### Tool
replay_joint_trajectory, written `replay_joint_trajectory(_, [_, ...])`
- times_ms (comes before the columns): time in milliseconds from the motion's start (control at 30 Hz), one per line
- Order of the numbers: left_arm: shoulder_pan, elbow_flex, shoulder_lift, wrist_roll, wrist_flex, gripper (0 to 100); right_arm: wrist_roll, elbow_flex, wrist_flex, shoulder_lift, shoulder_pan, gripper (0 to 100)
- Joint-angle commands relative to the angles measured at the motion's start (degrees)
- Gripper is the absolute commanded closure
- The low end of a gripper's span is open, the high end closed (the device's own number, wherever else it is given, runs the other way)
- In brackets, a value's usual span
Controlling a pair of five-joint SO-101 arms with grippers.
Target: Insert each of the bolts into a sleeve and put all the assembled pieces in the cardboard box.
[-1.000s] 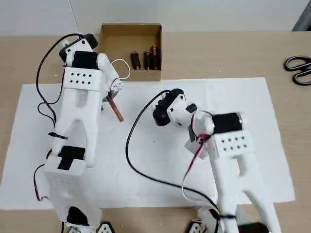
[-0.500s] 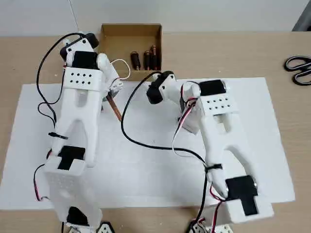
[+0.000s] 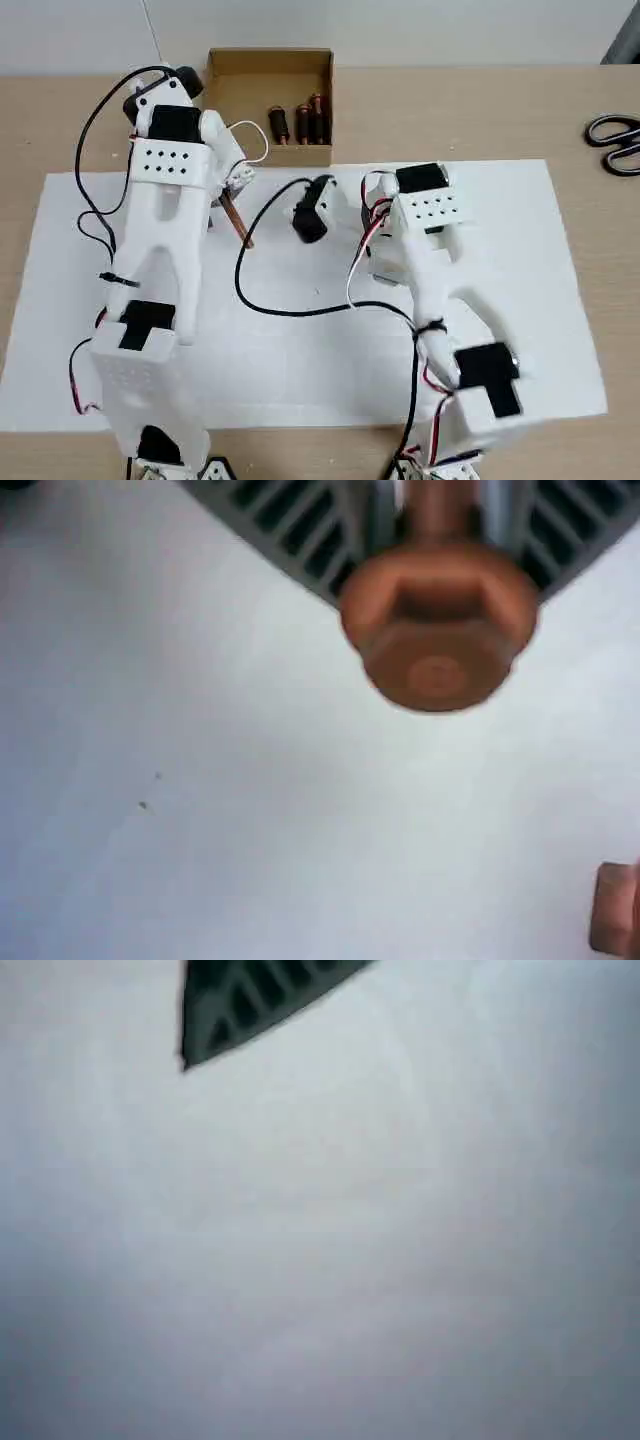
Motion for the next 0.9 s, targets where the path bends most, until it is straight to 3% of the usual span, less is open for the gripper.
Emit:
replay_joint_trajectory(0, [0.35,-2.68,-0.44,-0.44,-1.05,99,1.76,-2.99,-2.51,1.36,-0.48,79.4])
replay_joint_trajectory(600, [0.44,-2.68,-0.44,-0.53,-1.23,99,4.48,-9.23,-6.11,3.91,-0.48,79.4])
replay_joint_trajectory(867, [0.44,-2.68,-0.35,-0.53,-1.23,99,5.19,-12.75,-6.2,11.56,-0.31,79.4])
